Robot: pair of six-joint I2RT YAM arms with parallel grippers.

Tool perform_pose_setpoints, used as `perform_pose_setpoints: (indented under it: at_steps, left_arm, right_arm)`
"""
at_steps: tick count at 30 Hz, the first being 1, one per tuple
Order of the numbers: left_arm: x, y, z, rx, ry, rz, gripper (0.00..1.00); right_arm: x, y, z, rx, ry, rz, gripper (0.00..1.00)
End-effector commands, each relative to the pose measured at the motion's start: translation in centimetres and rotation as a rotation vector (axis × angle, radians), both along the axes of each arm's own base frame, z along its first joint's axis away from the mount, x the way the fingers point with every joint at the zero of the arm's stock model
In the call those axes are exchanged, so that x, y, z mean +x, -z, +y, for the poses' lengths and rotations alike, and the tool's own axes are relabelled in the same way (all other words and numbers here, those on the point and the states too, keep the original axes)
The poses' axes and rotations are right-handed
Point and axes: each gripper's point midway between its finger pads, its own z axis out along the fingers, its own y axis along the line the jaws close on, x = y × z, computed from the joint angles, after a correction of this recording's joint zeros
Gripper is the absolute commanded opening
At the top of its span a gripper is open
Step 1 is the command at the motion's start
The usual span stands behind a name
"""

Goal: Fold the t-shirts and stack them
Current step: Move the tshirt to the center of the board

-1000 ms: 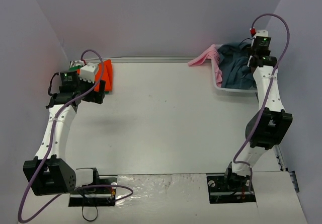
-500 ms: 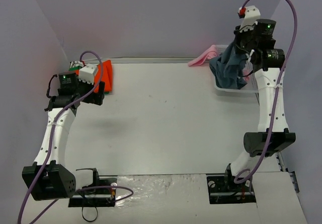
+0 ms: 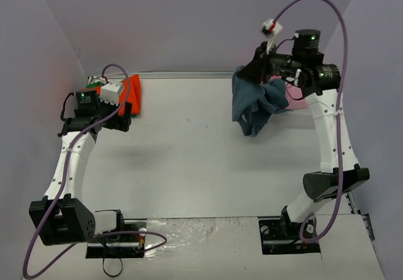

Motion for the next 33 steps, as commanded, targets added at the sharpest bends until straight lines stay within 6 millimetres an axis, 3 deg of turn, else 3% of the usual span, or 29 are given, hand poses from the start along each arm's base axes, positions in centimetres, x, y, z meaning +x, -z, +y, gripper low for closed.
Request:
perform_pose_setpoints:
  at_steps: [1,2,3,5,7,13,18,25,28,29,33]
  left_arm:
    - [0.6,-1.9,0.6,0.009,-0.012,-0.049,0.94]
    - [0.5,-1.8,0.7,0.011,-0.011,-0.046,0.94]
    - [0.5,-1.7,0.8,0.012,-0.012,-0.046,0.94]
    - [0.4,-1.8,0.6,0.011,-0.008,-0.056,0.94]
    - [0.3,-2.1,0.5,0.005,-0.005,-0.069,0.94]
    - [0.4,-1.6,0.4,-0.001,0.004,-0.059,0.94]
    - [0.3,-1.7,0.1,-0.013,0.014,-0.062,0.94]
    - [0.4,-1.6,-0.2,-0.026,0.024,-0.059,0.94]
    - [0.2,-1.9,-0.5,-0.031,0.036,-0.063,0.94]
    - [0.2,-2.1,-0.6,-0.033,0.04,-0.068,0.94]
    - [0.3,-2.5,-1.2,-0.038,0.058,-0.077,0.94]
  right_arm:
    - [-5.3,3.9,5.3,-0.036,-0.297,0.08,0.14]
    - [-4.7,6.4,5.7,-0.127,-0.257,0.095,0.56]
    - [-5.4,8.2,7.2,-0.198,-0.289,0.087,1.0]
    - [-4.0,12.0,6.3,-0.303,-0.208,0.138,1.0]
    - [-2.6,13.7,5.0,-0.337,-0.156,0.163,1.0]
    - [2.5,13.7,0.1,-0.381,0.088,0.131,1.0]
    - [5.6,15.6,-4.5,-0.535,0.337,0.112,1.0]
    - [7.0,20.2,-8.3,-0.661,0.488,0.187,1.0]
    - [7.4,22.5,-11.1,-0.666,0.559,0.261,0.97]
    - [7.6,23.0,-13.0,-0.658,0.602,0.284,0.96]
    - [6.8,25.3,-16.2,-0.675,0.646,0.355,0.88]
